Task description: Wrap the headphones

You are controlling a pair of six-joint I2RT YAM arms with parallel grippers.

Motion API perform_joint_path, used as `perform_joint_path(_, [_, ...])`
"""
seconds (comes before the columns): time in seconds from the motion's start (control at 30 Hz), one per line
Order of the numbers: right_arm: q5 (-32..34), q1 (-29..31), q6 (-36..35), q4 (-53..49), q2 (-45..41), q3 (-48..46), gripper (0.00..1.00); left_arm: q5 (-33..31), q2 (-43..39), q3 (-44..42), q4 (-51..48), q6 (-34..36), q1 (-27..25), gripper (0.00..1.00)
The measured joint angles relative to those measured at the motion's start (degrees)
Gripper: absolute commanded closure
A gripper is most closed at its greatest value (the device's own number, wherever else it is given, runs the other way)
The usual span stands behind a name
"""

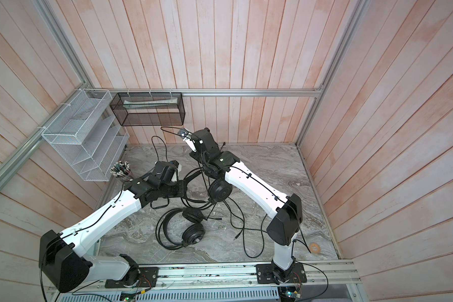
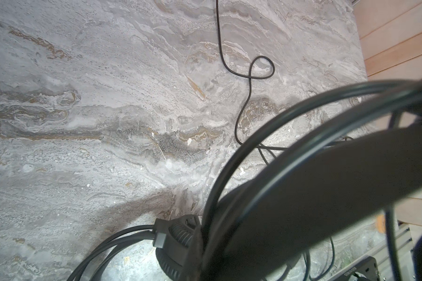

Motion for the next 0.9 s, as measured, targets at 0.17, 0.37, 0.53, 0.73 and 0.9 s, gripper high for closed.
perform_joint_path(0.17, [-1.4, 1.4, 0.5, -2.2, -1.4, -0.2, 1.00, -1.9, -0.4, -0.7, -0.5, 1.1, 0.0, 1.00])
perform_joint_path(0.37, [-1.3, 6.8, 1.2, -3.9, -8.4, -2.7, 1.00, -5.2, -0.5, -0.7, -2.3, 3.4, 0.7, 1.00])
perform_joint_path(0.53, [0.4, 8.2, 2.4, -5.0, -16.0, -7.3, 1.00, -6.6, -2.4, -0.7, -3.8, 5.7, 3.9, 1.00])
perform_joint_path(0.73, [2.4, 8.9, 3.8, -6.3, -21.5, -11.8, 1.00, -7.5, -5.1, -0.7, -4.5, 7.4, 6.4, 1.00])
perform_joint_path(0.9, [4.6, 8.9, 3.5, -6.3, -22.3, -13.8, 1.00, -5.9, -5.7, -0.7, -4.5, 8.9, 6.4, 1.00])
